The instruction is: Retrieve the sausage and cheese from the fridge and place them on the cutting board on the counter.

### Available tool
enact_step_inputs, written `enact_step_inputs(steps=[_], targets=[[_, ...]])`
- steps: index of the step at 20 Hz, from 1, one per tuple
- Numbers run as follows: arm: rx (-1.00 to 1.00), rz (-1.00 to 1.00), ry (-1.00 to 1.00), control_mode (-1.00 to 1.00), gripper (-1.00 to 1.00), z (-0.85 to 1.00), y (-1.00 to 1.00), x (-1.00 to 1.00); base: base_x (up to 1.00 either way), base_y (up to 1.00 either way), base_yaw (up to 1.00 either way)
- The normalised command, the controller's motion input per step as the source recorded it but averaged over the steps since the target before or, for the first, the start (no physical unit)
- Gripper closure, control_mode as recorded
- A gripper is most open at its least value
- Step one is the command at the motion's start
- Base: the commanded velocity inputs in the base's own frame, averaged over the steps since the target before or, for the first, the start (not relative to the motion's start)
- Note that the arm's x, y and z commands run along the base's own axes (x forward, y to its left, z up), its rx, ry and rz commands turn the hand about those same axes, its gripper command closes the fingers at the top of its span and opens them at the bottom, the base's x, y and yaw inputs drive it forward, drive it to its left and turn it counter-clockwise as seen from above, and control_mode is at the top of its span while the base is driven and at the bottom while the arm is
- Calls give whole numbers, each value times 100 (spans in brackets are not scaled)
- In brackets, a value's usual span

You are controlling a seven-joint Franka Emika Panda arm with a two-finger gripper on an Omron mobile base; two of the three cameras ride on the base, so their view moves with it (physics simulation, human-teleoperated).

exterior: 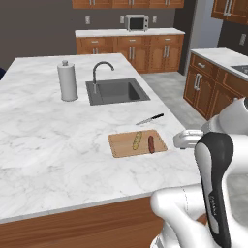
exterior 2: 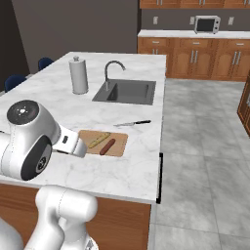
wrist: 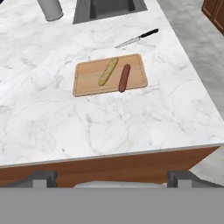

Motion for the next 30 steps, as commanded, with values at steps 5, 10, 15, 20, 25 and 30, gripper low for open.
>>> enact_step_inputs(steps=[5, 10, 15, 20, 25, 30], targets=[[0, 0, 0, -100, -100, 0, 0, 0, 0, 0, 0], [0, 0, 0, 100, -100, 0, 0, 0, 0, 0, 0], [0, 0, 0, 100, -100, 0, 0, 0, 0, 0, 0], [0, 0, 0, 100, -100, 0, 0, 0, -18, -4, 0], [0, 0, 0, 100, -100, 0, 0, 0, -47, 0, 0], [0, 0, 0, 100, -100, 0, 0, 0, 3, 18, -60]])
